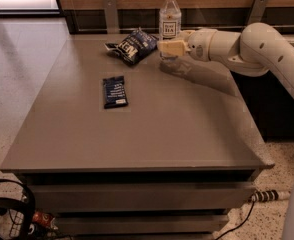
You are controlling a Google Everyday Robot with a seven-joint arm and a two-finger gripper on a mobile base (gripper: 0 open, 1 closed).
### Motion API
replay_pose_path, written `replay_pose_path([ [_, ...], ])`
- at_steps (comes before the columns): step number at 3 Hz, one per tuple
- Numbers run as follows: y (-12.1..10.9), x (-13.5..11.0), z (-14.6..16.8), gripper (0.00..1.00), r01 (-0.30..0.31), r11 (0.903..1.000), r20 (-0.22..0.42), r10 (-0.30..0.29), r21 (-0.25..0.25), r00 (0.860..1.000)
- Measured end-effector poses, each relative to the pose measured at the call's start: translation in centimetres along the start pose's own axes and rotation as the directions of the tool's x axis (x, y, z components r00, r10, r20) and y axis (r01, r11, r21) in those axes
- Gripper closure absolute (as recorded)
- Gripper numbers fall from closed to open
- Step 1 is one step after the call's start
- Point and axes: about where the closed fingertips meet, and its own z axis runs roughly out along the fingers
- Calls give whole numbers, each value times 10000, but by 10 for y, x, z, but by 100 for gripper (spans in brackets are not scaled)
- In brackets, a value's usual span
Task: Move blue plastic bottle near blue chip bag
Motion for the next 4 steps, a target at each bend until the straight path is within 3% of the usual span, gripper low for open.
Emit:
replay_pose_path([
  [1, -25, 11, 3, 100, -106, 9990, 149, 100, 437, 9998],
  [2, -36, 18, 5, 100, -100, 9977, 380, 75, 677, 9993],
  [4, -34, 44, 17, 100, -150, 9987, 25, 149, 491, 9999],
])
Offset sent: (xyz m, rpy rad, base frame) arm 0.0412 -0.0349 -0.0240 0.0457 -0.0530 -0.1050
